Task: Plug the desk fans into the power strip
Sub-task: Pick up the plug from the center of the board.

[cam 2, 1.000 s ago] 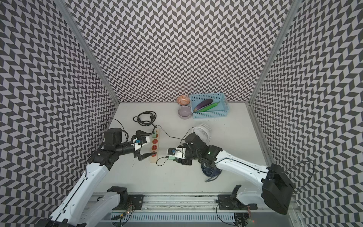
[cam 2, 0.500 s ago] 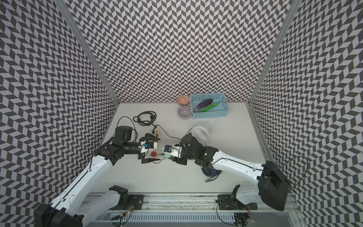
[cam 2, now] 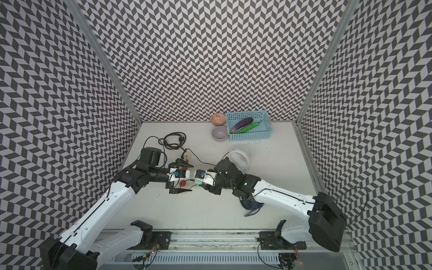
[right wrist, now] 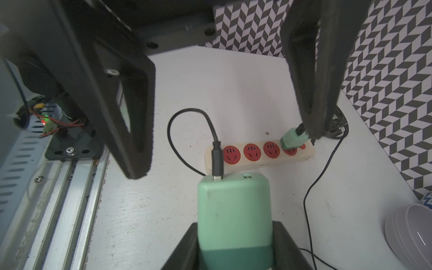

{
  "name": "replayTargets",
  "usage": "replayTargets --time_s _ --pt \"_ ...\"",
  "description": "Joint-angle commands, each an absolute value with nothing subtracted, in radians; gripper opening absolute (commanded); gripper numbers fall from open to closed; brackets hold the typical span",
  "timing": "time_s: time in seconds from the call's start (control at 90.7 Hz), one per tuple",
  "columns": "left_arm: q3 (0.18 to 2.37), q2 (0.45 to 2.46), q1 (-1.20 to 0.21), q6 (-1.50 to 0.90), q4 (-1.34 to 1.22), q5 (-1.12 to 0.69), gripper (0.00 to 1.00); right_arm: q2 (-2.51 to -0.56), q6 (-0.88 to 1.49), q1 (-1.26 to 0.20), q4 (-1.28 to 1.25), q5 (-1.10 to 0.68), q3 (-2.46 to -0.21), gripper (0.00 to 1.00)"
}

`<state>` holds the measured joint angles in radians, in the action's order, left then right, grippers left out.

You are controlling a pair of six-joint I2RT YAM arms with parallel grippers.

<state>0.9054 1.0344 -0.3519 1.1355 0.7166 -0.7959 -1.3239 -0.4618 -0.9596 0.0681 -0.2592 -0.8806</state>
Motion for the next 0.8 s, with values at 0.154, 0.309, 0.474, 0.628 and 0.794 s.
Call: replayTargets --time_s 0.154,0.309,0.474,0.628,0.794 --pt "0.924 1.047 -0.371 1.143 0.708 -0.773 0.79 -1.294 -0.455 -1.004 -0.055 -0.308 -0.874 0.0" --pt "0.926 1.049 -0.378 1.133 0.709 -0.794 0.68 -1.297 -0.445 -1.011 -0.071 -0.303 -0.872 0.0" --pt "0.931 1.052 -0.383 1.131 0.718 -0.806 0.56 -1.302 -0.443 -1.013 -0.064 -0.288 -0.871 0.0" --pt "0.947 1.055 -0.386 1.168 0.761 -0.816 0.57 -1.307 -0.449 -1.013 -0.039 -0.266 -0.879 0.0" --pt "0.977 1.058 -0.388 1.199 0.806 -0.823 0.66 -1.302 -0.46 -1.014 -0.03 -0.245 -0.866 0.0"
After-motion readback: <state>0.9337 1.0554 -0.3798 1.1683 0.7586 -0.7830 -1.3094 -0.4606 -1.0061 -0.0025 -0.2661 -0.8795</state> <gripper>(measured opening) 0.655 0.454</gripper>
